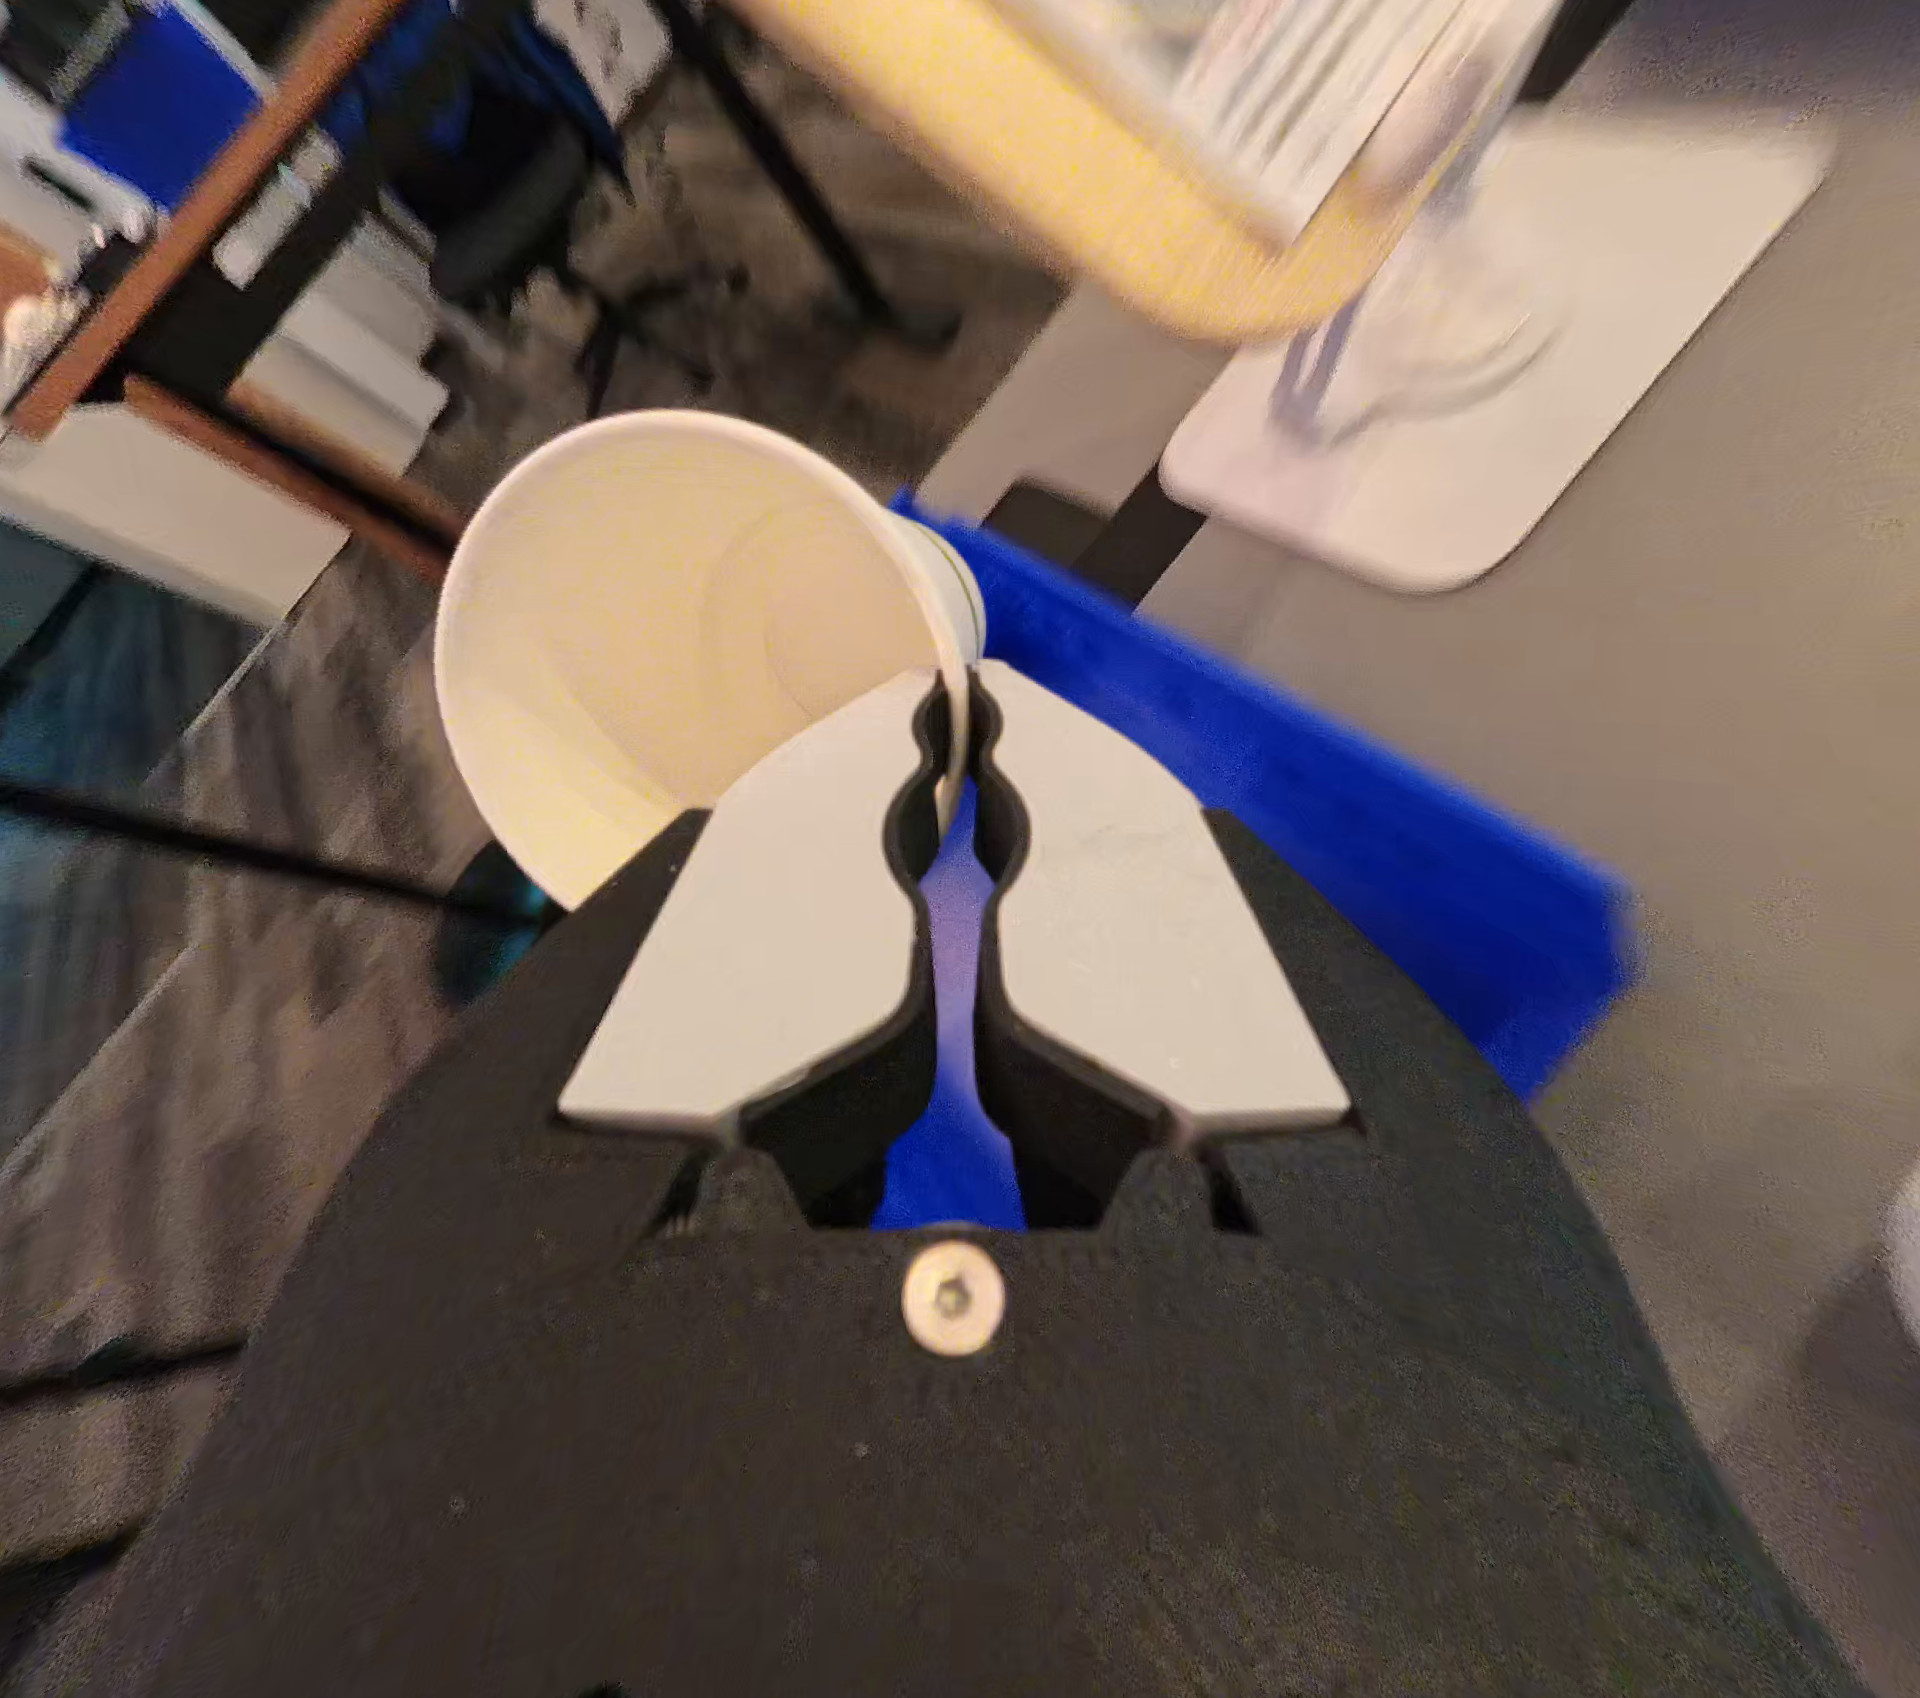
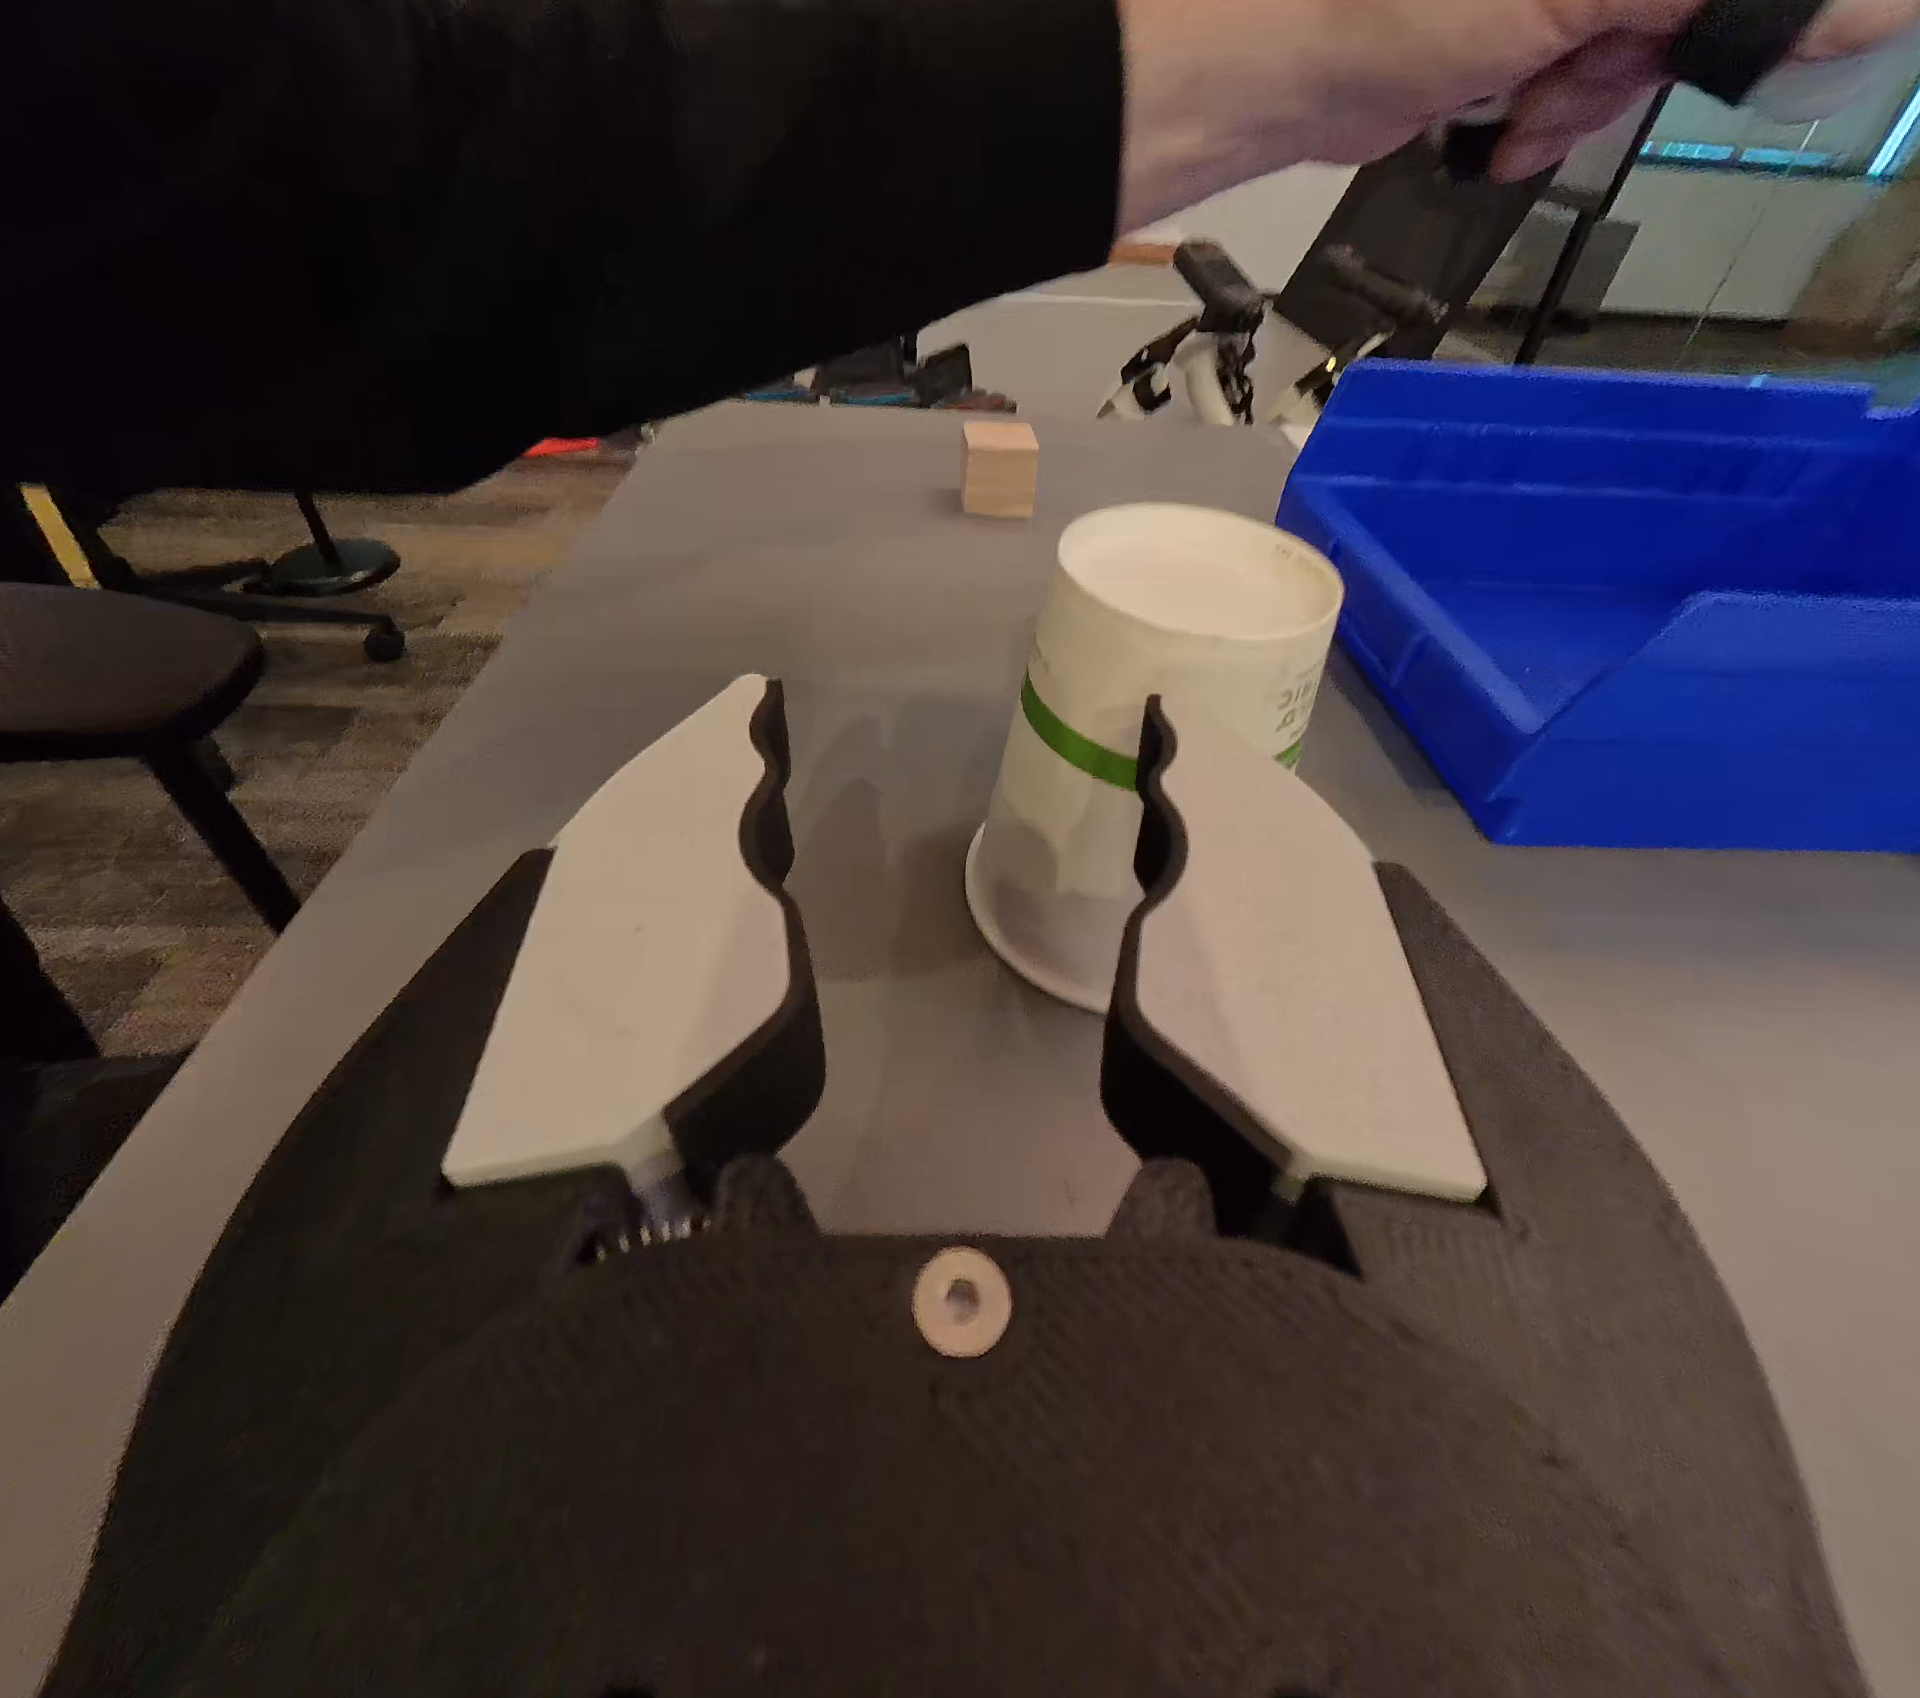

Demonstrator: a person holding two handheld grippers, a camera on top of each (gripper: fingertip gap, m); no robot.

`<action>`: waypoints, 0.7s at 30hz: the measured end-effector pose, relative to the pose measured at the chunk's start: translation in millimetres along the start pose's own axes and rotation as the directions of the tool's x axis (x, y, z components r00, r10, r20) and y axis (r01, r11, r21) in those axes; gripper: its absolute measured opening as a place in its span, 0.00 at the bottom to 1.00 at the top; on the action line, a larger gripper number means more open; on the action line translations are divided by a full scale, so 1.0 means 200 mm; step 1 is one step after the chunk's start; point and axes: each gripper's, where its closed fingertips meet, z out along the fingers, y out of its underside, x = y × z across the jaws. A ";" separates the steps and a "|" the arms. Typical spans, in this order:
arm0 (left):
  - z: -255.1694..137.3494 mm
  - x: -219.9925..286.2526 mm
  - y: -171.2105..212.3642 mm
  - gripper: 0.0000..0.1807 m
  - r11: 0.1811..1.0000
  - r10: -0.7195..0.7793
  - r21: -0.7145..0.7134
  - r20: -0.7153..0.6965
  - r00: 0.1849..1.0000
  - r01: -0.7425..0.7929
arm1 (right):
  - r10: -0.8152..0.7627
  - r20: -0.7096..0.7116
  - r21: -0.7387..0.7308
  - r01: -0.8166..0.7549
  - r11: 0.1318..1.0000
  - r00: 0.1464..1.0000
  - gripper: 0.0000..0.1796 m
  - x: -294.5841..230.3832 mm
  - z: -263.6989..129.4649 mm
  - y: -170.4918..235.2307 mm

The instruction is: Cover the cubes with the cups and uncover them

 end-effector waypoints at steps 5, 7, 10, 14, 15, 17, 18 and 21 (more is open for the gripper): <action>-0.46 0.23 -0.33 0.01 0.900 -0.143 0.404 -0.083 0.986 0.164 | -0.030 -0.021 0.100 0.032 0.994 0.999 0.35 -0.02 -0.06 -0.18; -0.59 0.36 -0.40 0.01 0.845 -0.174 0.489 -0.135 0.976 0.218 | 0.008 -0.024 0.161 -0.004 0.987 1.000 0.37 0.00 -0.09 -0.29; -0.79 0.55 -0.52 0.01 0.675 -0.247 0.613 -0.338 0.908 0.412 | 0.047 -0.064 0.297 -0.026 0.954 0.997 0.42 0.06 -0.18 -0.49; -1.05 0.70 -0.62 0.00 0.319 -0.262 0.645 -0.645 0.718 0.695 | 0.011 -0.136 0.415 0.047 0.909 0.991 0.51 0.17 -0.27 -0.73; -1.08 0.72 -0.61 0.00 0.242 -0.264 0.630 -0.689 0.675 0.738 | 0.000 -0.150 0.441 0.067 0.895 0.989 0.53 0.19 -0.29 -0.78; -1.08 0.78 -0.60 0.00 0.147 -0.255 0.578 -0.762 0.595 0.803 | 0.004 -0.147 0.499 0.071 0.864 0.989 0.55 0.23 -0.32 -0.89; -1.08 0.81 -0.59 0.01 0.106 -0.257 0.563 -0.781 0.570 0.820 | 0.005 -0.144 0.517 0.071 0.853 0.990 0.56 0.24 -0.33 -0.93; -1.05 0.87 -0.56 0.01 -0.007 -0.239 0.492 -0.846 0.477 0.870 | 0.011 -0.138 0.567 0.070 0.821 0.990 0.60 0.28 -0.35 -1.02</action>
